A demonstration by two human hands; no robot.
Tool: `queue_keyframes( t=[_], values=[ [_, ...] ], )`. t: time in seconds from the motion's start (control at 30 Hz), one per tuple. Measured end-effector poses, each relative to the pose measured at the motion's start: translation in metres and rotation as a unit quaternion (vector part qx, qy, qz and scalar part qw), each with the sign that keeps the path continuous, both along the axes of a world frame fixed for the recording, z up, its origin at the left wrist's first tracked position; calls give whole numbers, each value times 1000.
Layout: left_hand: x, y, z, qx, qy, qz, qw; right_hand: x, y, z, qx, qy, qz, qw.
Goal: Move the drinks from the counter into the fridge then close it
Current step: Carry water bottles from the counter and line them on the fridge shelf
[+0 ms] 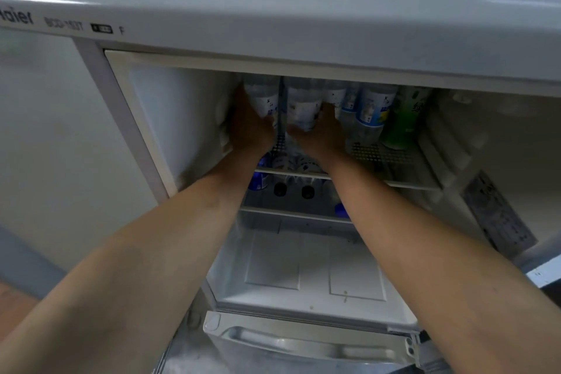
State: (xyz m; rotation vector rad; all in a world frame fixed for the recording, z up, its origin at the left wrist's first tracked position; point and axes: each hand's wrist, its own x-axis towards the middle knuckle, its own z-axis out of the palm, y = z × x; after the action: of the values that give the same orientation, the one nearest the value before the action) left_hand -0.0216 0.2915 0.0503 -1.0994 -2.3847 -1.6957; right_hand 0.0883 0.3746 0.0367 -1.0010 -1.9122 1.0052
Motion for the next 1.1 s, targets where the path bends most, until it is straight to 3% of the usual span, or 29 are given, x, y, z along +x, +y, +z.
queue_keyframes(
  t=[0.1, 0.3, 0.47, 0.73, 0.87, 1.1],
  values=[
    [10, -2, -4, -20, -7, 20, 1000, 0, -1, -4, 21, -45, -15, 999],
    [22, -9, -18, 14, -113, 22, 993, -13, -5, -3, 16, -24, -11, 1000],
    [21, -13, -18, 62, -116, -6, 991, -18, -5, 1, -3, -5, -7, 1000],
    [16, -16, -14, 2, -101, -29, 994, -17, -11, 1, 1, -3, 3, 1000],
    [27, -28, -24, 71, -152, -65, 984, -19, -7, -1, -2, -16, 12, 1000],
    [45, -57, -56, 146, -242, -27, 959, -5, -17, -14, 4, 49, -27, 998]
  ],
)
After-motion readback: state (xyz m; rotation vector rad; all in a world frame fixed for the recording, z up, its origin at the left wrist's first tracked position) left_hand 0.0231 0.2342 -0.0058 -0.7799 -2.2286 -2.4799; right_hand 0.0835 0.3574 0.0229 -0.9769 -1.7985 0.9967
